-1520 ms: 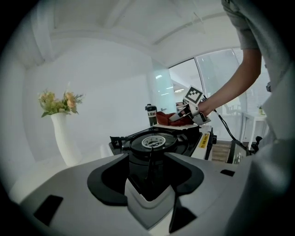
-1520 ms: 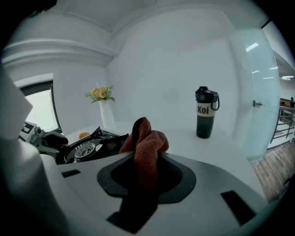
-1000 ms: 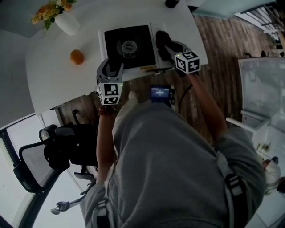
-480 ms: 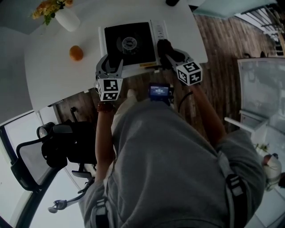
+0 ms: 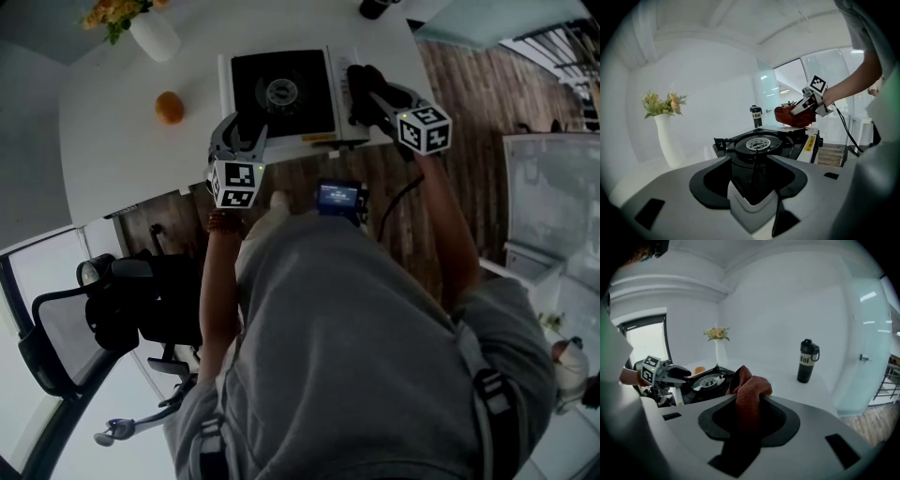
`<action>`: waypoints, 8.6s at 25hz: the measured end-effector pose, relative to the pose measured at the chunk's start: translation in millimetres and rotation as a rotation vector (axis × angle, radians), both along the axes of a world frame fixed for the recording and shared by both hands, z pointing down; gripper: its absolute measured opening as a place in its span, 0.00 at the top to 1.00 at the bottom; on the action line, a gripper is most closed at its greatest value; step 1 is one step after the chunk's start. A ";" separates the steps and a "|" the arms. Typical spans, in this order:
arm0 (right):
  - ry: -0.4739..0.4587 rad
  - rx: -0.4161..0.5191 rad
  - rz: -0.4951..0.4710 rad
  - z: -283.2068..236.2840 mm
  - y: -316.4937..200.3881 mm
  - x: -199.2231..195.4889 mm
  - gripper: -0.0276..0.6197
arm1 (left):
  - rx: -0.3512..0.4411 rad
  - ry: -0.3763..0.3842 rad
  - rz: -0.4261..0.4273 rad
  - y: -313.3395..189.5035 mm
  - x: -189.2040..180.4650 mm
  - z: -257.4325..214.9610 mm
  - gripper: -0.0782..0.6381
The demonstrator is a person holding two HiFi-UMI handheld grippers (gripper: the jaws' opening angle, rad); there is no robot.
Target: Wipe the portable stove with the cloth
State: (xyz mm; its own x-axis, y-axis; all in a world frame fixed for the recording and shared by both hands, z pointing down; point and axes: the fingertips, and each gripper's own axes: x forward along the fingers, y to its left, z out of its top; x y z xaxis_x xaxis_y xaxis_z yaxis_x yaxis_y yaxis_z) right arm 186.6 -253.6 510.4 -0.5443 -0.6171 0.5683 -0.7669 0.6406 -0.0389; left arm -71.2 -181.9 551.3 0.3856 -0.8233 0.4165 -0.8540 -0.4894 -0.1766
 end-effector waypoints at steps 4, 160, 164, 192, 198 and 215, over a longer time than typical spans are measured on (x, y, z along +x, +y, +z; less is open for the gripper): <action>0.060 0.005 0.043 -5.1 -50.2 -0.4 0.76 | -0.004 -0.001 0.008 1.1 1.2 0.7 0.55; 0.362 0.155 -1.078 -7.4 85.6 -300.7 0.79 | -0.008 0.212 -0.043 40.8 -12.4 -0.6 0.57; 0.229 0.253 -0.860 -44.8 77.8 -246.5 0.79 | -0.010 0.212 -0.037 40.8 -14.3 -0.5 0.56; 0.669 -0.081 -0.671 45.1 113.8 -161.9 0.80 | -0.040 0.203 -0.046 41.5 -15.0 0.1 0.57; 0.826 -0.037 -0.831 46.0 116.6 -186.4 0.80 | -0.044 0.202 -0.054 41.1 -14.4 0.0 0.57; 0.549 -0.043 -0.860 41.8 121.6 -241.2 0.79 | -0.062 0.239 -0.060 41.7 -17.2 1.1 0.59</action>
State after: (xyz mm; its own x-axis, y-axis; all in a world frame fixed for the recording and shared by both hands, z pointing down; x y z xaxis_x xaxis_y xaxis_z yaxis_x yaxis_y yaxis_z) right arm -54.5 -132.0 552.2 -0.4515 -0.1135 0.8850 0.0329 0.9891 0.1436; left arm -88.4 -140.2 552.5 0.4303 -0.8236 0.3694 -0.8958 -0.4400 0.0626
